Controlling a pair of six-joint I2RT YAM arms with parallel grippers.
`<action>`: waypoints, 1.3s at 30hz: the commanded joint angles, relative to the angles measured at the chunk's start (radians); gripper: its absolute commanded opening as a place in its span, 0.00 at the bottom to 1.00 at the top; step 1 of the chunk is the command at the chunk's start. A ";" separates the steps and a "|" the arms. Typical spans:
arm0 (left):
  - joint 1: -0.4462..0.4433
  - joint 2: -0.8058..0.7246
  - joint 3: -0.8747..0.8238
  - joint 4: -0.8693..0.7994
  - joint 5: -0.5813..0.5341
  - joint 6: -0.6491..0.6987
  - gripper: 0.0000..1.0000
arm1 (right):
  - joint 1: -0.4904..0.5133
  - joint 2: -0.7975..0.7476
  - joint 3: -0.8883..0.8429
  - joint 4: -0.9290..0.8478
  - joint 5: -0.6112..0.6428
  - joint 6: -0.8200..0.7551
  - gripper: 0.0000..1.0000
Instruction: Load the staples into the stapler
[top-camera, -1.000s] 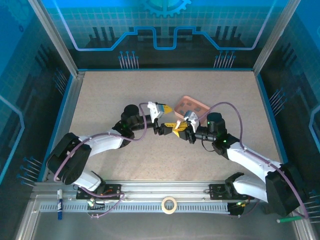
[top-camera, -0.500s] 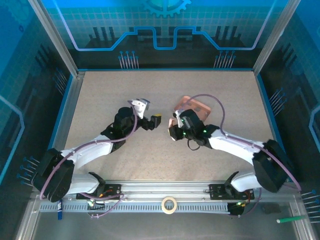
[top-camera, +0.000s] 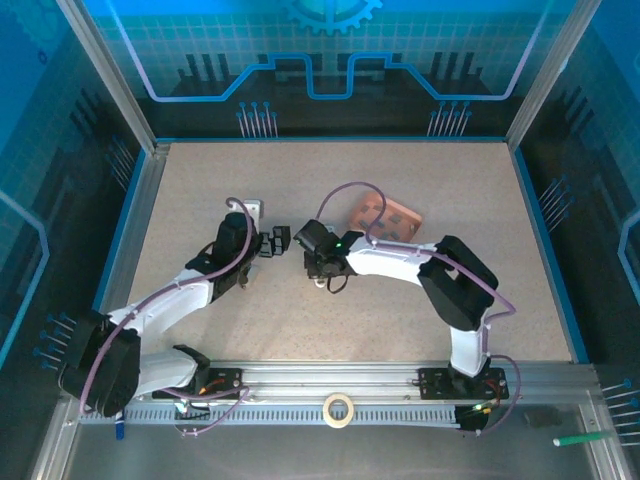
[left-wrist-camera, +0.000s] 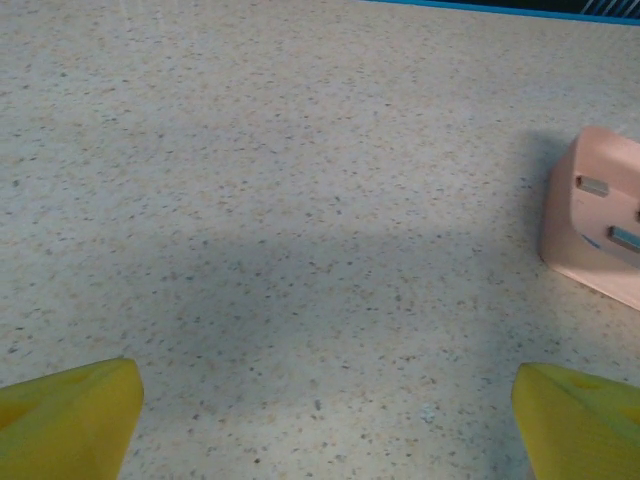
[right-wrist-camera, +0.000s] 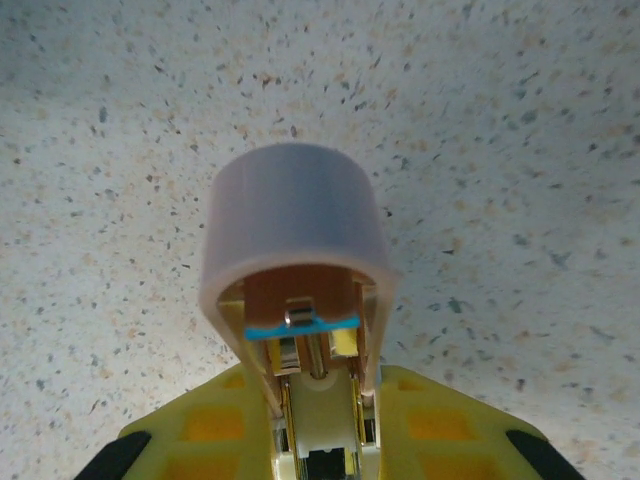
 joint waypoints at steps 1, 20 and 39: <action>0.019 -0.028 0.001 -0.039 -0.016 -0.023 0.96 | 0.017 0.036 0.050 -0.062 0.084 0.081 0.20; 0.052 -0.012 0.018 -0.047 0.018 -0.005 0.97 | 0.020 -0.016 0.081 -0.093 0.068 0.035 0.49; 0.052 0.035 0.163 -0.374 0.097 -0.116 0.93 | -0.205 -0.315 -0.070 -0.145 -0.162 -0.222 0.45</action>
